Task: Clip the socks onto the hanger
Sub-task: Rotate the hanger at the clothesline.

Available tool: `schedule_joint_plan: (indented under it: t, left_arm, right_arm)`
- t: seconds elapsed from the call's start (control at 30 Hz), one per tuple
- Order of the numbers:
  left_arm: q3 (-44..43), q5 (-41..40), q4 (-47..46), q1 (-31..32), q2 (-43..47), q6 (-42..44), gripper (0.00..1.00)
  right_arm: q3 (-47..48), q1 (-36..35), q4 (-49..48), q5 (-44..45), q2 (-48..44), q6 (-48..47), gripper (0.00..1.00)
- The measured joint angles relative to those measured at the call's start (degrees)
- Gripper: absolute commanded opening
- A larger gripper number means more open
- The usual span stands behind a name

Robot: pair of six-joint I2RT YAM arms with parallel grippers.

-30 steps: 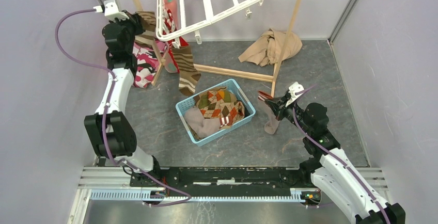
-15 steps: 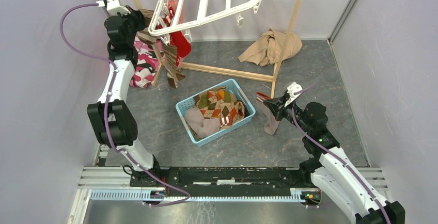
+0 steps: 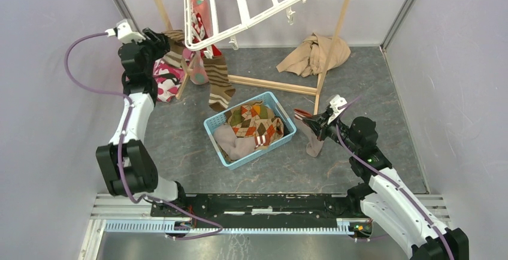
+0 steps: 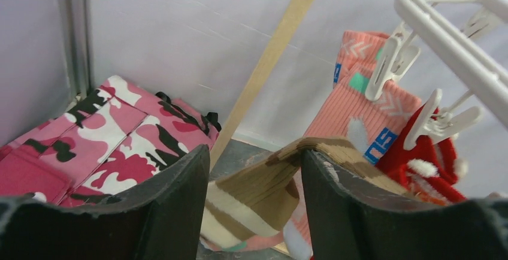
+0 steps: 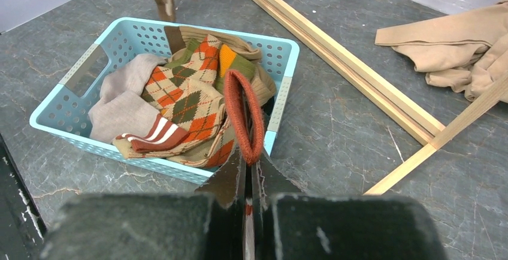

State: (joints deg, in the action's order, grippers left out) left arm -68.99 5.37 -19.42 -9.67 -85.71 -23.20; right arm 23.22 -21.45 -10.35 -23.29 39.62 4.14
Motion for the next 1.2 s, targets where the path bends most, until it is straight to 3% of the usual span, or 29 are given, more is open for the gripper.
schedule_joint_plan:
  t: [0.3,0.73,1.2]
  left_arm:
    - [7.9,-2.0,-0.4,-3.6,13.1,-1.8,0.78]
    - [13.2,6.0,0.2,-4.1,13.0,-7.7,0.89]
    - [17.0,6.4,13.8,-4.4,24.3,-11.3,0.94]
  right_arm:
    - [0.0,0.0,-2.1,-2.7,2.2,-0.1,0.01]
    - [0.0,0.0,-2.5,-3.9,2.7,-0.1,0.01]
    - [0.0,0.0,-3.0,-5.3,3.5,-0.1,0.02]
